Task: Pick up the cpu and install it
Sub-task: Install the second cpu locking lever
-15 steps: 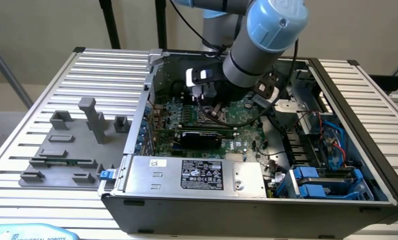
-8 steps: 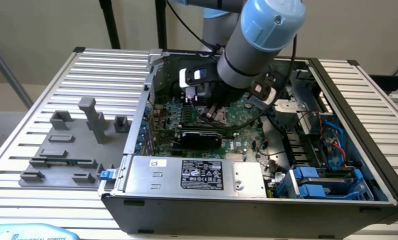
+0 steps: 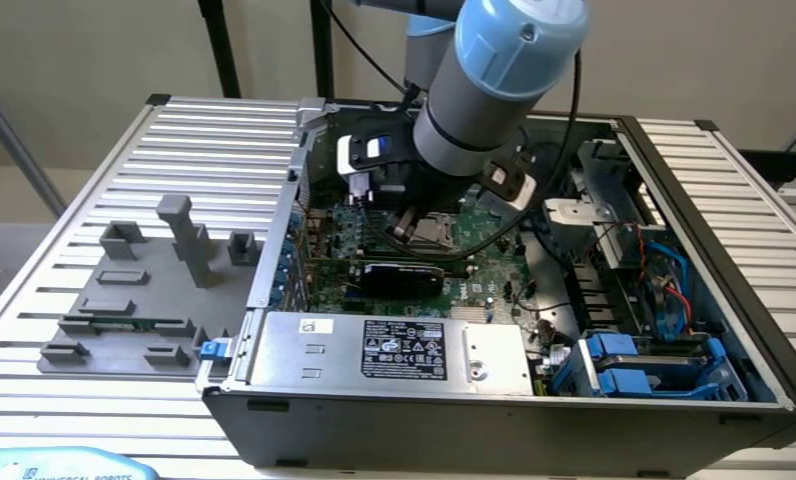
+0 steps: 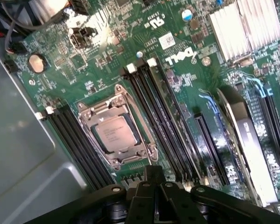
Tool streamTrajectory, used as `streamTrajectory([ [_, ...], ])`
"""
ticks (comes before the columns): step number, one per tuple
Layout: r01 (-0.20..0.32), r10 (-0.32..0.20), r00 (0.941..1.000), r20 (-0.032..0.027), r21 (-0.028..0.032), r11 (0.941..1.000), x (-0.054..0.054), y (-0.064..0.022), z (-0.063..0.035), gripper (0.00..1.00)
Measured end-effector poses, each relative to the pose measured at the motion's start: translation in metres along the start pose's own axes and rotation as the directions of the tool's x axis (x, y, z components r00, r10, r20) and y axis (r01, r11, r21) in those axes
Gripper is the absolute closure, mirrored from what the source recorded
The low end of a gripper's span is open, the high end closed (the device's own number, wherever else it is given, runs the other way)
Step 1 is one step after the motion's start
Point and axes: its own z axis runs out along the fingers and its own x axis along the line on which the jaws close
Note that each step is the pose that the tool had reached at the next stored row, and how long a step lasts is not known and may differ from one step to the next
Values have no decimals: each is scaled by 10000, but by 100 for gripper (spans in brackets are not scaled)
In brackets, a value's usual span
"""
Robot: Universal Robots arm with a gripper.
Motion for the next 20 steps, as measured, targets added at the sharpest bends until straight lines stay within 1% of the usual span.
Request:
streamTrajectory([
  [2,-1,1,10000,1,3,10000,-11,-17,8,89],
  [5,-2,2,10000,3,6,10000,-18,-20,28,89],
  [13,-3,3,10000,4,6,10000,-15,-38,189,89],
  [20,-3,3,10000,6,4,10000,-43,-39,313,89],
])
